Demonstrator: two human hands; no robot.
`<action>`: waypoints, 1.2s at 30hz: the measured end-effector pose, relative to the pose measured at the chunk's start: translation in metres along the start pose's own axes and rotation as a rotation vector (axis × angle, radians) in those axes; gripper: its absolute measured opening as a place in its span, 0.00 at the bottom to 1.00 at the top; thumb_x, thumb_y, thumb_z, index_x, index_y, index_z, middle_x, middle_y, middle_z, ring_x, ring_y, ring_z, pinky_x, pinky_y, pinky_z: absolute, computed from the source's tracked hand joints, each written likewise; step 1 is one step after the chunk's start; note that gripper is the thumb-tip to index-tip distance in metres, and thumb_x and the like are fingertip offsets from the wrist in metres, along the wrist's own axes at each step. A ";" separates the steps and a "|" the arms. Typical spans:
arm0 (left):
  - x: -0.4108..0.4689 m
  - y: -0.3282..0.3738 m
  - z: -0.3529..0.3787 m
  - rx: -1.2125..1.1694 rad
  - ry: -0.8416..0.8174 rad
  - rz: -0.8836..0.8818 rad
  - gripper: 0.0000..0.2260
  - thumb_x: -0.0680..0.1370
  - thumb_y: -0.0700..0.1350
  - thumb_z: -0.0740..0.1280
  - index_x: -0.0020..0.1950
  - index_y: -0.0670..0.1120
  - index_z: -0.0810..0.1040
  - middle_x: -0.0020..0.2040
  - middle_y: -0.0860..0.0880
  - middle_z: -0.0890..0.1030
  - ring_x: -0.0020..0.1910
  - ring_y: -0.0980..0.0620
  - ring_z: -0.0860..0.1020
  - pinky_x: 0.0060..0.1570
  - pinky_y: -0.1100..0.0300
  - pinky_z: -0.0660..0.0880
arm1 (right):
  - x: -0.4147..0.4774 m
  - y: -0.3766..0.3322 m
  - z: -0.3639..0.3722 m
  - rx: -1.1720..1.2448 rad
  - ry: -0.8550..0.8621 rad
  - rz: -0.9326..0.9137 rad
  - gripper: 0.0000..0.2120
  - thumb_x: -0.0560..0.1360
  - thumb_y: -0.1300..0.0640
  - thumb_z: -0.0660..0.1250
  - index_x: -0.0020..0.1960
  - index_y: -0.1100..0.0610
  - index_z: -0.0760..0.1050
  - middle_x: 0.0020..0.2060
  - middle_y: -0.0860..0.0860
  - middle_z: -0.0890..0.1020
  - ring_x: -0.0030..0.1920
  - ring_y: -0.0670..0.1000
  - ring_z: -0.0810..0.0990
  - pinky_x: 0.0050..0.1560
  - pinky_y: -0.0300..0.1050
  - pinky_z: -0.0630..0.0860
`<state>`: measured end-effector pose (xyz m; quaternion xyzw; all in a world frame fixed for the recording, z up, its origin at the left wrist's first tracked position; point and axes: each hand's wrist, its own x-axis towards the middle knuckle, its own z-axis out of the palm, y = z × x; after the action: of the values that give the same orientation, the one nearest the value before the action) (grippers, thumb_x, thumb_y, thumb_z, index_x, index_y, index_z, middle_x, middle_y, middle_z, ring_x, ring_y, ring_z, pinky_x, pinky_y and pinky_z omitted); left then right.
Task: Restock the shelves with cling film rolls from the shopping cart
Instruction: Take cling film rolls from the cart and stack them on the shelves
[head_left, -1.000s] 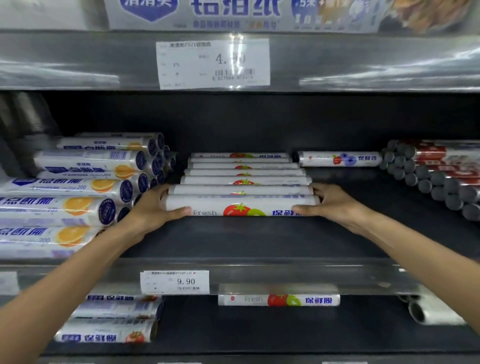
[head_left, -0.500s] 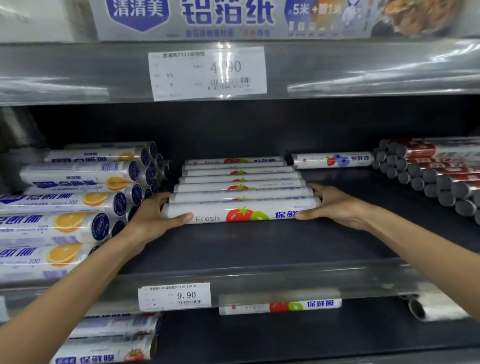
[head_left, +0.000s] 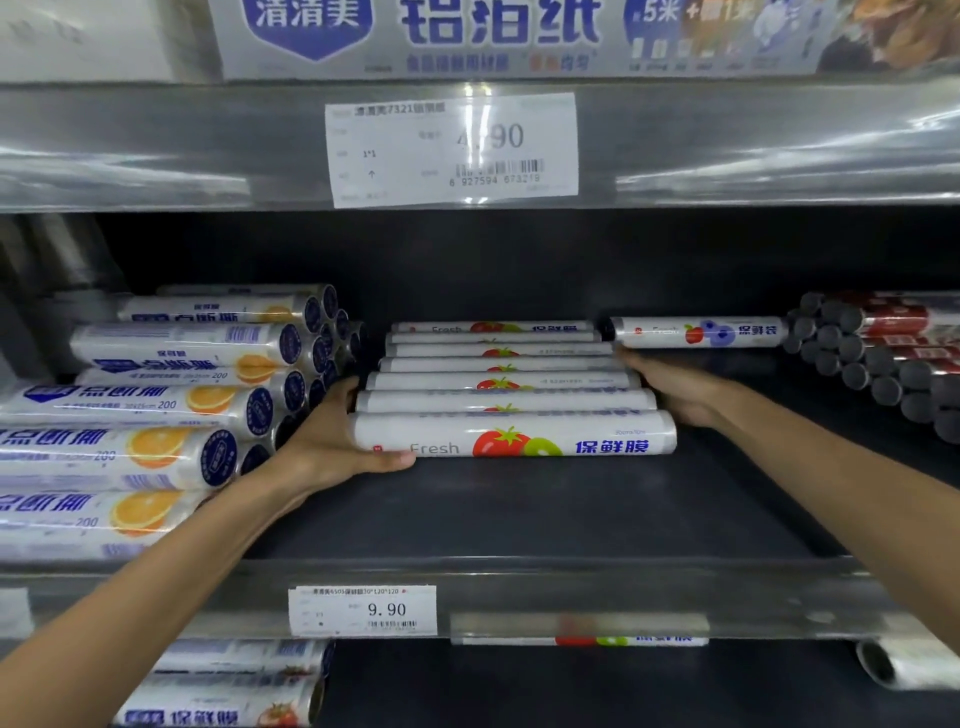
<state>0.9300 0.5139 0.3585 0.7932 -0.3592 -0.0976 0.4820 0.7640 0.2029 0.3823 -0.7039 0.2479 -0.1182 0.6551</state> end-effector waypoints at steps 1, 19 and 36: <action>0.001 -0.001 0.000 -0.002 0.015 0.008 0.39 0.63 0.36 0.79 0.69 0.44 0.64 0.54 0.57 0.74 0.53 0.60 0.72 0.40 0.82 0.66 | 0.002 0.000 0.002 -0.030 0.009 -0.003 0.15 0.79 0.50 0.62 0.62 0.54 0.74 0.54 0.54 0.82 0.52 0.50 0.81 0.50 0.44 0.77; -0.003 0.000 -0.004 0.007 0.009 -0.043 0.31 0.67 0.38 0.77 0.67 0.45 0.69 0.50 0.57 0.76 0.46 0.64 0.73 0.39 0.77 0.67 | -0.052 0.018 0.005 0.124 -0.084 -0.102 0.13 0.79 0.60 0.59 0.61 0.61 0.75 0.56 0.55 0.82 0.54 0.48 0.81 0.52 0.37 0.78; -0.013 0.000 -0.008 -0.010 0.041 -0.024 0.28 0.68 0.40 0.76 0.66 0.44 0.71 0.57 0.49 0.77 0.57 0.53 0.75 0.54 0.65 0.68 | -0.073 0.028 0.006 -0.375 0.031 -0.224 0.28 0.66 0.67 0.75 0.64 0.56 0.73 0.57 0.49 0.81 0.58 0.44 0.78 0.61 0.37 0.72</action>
<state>0.9244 0.5282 0.3599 0.7970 -0.3392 -0.0888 0.4918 0.6997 0.2442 0.3658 -0.8348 0.1958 -0.1525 0.4915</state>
